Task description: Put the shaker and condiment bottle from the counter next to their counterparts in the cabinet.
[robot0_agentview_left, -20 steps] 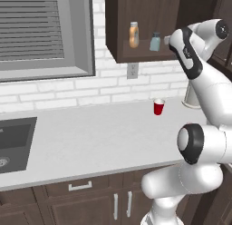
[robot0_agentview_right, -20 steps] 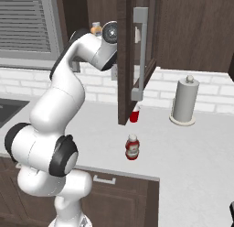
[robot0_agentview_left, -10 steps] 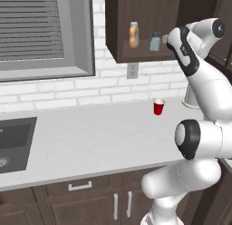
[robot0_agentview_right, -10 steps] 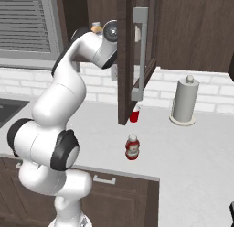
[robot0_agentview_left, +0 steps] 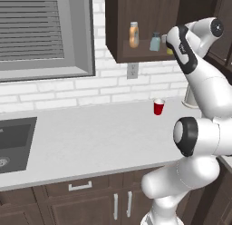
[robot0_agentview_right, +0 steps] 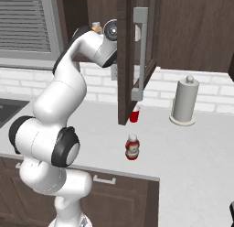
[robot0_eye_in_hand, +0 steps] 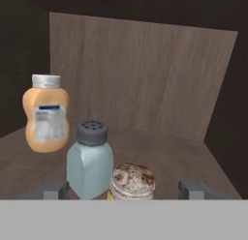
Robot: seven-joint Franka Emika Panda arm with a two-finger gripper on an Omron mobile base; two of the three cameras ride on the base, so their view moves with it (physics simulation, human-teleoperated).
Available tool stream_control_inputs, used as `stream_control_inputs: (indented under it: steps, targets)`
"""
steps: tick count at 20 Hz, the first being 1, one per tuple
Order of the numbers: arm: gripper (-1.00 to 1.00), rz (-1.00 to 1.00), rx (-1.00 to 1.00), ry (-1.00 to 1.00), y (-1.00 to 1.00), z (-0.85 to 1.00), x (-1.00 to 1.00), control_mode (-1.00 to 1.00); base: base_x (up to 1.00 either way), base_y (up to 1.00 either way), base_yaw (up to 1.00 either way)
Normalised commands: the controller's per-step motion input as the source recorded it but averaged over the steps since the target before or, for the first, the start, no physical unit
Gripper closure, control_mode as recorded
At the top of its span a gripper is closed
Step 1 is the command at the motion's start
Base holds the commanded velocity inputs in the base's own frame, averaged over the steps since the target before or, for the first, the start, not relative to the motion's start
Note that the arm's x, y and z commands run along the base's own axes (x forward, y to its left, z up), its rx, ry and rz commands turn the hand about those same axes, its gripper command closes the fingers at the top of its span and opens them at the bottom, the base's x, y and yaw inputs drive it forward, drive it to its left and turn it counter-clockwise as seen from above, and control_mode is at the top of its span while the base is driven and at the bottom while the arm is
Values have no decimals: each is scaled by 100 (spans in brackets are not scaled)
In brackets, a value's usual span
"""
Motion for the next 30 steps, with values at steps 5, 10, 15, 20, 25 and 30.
stream_control_inputs:
  steps: [5, 10, 15, 20, 25, 30]
  targets:
    - [-100, 0, 0, 0, -8, 0, 0, -100, 0, 0, 0]
    - [-100, 0, 0, 0, -18, 0, -1, -100, 0, 0, 0]
    - [-100, 0, 0, 0, -23, 0, -13, -100, 0, 0, 0]
    - [-100, 0, -1, 6, -4, -25, -23, -100, 0, 0, 0]
    - [-100, -1, -8, 6, 4, -39, -6, -100, 0, 0, 0]
    - [-100, -1, -8, 4, 9, -32, -14, -100, 0, 0, 0]
